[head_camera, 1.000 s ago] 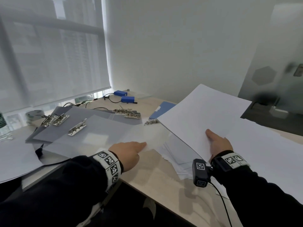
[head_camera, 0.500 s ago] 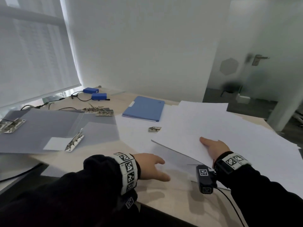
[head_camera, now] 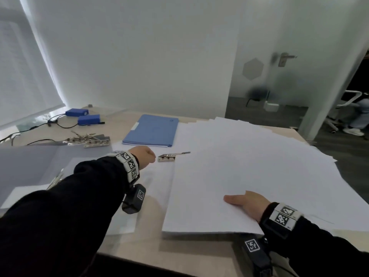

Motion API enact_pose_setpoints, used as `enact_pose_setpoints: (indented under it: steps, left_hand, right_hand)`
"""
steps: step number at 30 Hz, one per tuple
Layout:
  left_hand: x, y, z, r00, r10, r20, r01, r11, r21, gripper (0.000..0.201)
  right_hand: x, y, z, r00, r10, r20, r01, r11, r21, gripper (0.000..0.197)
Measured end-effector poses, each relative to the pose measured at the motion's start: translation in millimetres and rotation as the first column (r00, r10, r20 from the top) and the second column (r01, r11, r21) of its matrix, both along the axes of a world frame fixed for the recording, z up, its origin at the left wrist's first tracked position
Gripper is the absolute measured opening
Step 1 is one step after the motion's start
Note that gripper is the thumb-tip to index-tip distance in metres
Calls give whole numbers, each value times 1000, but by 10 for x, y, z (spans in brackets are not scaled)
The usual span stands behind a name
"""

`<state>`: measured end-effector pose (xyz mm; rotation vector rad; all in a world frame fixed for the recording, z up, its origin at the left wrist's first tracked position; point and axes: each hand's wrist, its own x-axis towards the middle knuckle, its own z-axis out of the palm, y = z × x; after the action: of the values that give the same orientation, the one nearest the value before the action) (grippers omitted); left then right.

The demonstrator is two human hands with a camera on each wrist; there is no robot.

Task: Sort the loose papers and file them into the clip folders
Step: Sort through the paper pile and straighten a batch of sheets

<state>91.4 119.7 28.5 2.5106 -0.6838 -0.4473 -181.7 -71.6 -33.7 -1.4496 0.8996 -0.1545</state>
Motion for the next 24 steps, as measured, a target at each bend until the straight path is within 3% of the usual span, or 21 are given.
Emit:
enact_pose_setpoints:
  steps: [4,8,11,14,16,20,24]
  left_hand:
    - [156,-339,-20,928,-263,265,155,917,367,30]
    - [306,-615,-151,880,-371,295,173,831,528,30]
    - [409,-719,-274,896,-377,234,202,817,540,40]
    - [449,-741,-352,906,-376,196,221,813,539,31]
    - [466,-734,-362,917,-350,191,213,835,507,31]
    - [479,-647,-282,965,-214,152,144,915,376,39]
    - [533,-407,-274,999,-35,-13,37,974,224,34]
  right_hand:
    - [32,-43,-35,992,104,-67,-102,994,37,42]
    - [93,-68,-29,990,118,-74,-114,992,58,33]
    - [145,-64,-34,995,76,-61,-73,996,53,18]
    - [235,-52,-43,1000,15,-15,-14,998,57,30]
    - [315,-28,-65,998,52,-39,-50,997,56,29]
    - [455,59,-102,985,156,-66,-150,984,96,35]
    - [552,140,-86,987,147,-65,-141,986,88,31]
